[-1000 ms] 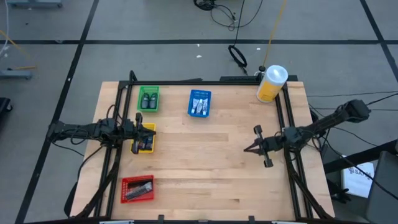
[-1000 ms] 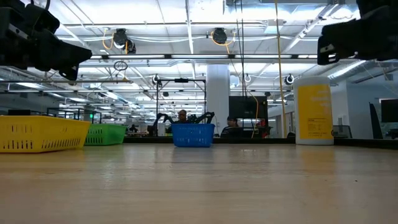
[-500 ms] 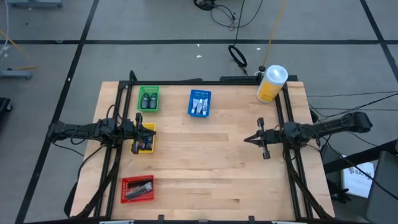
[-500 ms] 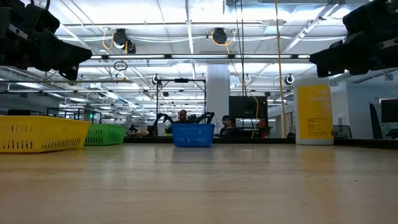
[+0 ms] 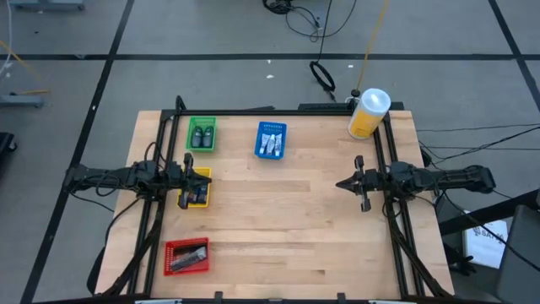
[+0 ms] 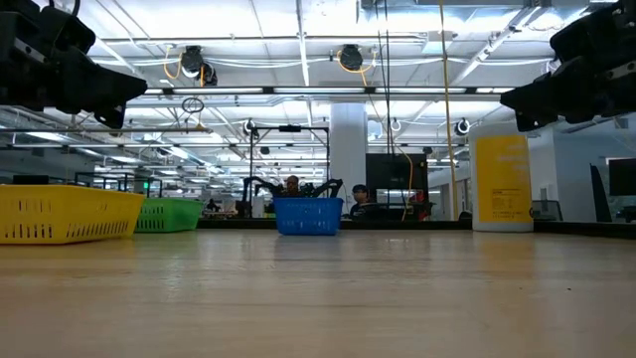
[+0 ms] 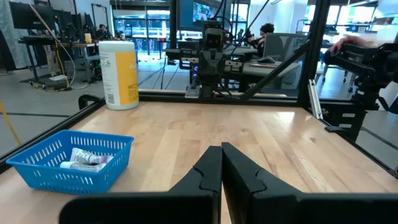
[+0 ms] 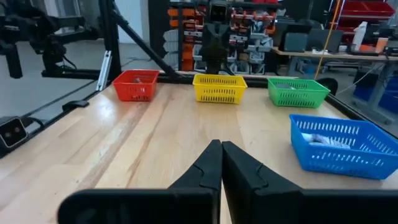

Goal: Pick & Place Travel size toiletries
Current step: Return to Home Position

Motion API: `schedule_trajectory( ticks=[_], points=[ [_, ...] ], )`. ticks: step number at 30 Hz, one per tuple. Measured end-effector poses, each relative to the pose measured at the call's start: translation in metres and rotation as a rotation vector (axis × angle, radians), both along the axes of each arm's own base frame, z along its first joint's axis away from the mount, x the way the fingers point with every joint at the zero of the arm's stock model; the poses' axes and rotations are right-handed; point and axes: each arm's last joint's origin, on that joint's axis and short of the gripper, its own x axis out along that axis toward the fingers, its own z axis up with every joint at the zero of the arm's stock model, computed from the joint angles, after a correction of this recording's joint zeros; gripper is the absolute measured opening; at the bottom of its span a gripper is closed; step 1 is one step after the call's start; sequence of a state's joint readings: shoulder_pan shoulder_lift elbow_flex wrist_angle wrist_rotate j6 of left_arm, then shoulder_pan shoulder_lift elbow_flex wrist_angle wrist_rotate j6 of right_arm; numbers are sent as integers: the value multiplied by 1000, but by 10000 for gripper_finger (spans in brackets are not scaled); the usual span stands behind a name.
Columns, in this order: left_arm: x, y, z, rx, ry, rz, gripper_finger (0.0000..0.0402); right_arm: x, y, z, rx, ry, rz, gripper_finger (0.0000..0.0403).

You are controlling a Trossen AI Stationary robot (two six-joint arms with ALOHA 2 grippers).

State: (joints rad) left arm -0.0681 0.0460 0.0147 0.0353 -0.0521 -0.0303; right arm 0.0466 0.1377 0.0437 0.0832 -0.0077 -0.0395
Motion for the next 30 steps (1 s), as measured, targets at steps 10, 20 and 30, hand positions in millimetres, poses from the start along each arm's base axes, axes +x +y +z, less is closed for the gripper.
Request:
schedule_trajectory(
  ticks=[10,20,30],
  points=[
    [0,0,0,0,0,0,8,-8,0,4,8,-75,21,0],
    [0,0,0,0,-1,0,8,-9,1,4,66,-70,60,0],
    [0,0,0,0,-4,1,8,-8,-2,3,59,-61,-19,0]
  ],
)
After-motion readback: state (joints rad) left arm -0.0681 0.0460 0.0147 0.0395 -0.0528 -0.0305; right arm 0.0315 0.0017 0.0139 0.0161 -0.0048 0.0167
